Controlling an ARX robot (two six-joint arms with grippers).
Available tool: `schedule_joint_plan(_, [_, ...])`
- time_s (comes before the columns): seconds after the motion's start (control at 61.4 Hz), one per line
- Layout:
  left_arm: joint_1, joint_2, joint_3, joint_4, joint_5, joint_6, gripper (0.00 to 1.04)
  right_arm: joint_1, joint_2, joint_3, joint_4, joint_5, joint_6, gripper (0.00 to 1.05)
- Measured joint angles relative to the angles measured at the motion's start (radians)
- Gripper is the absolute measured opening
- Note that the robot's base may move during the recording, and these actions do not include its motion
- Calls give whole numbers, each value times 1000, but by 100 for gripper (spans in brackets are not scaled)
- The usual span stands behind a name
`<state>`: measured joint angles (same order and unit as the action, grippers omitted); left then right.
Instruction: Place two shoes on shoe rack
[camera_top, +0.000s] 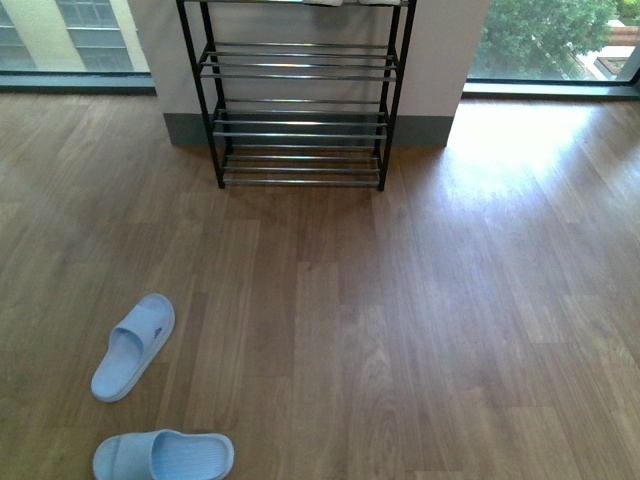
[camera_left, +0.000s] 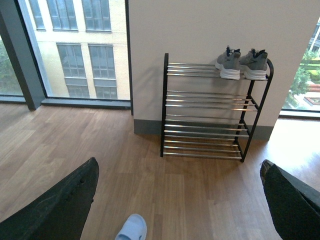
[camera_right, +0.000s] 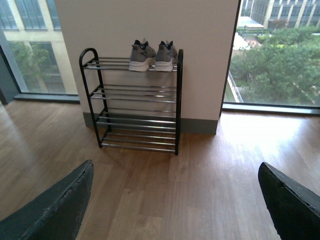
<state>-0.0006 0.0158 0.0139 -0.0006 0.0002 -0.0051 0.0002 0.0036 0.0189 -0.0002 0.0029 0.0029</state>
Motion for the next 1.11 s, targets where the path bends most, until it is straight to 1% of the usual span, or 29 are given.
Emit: schedule_joint_plan(1.107, [0, 0, 0, 0, 0, 1, 95, -1, 0, 0, -1, -3, 0, 95])
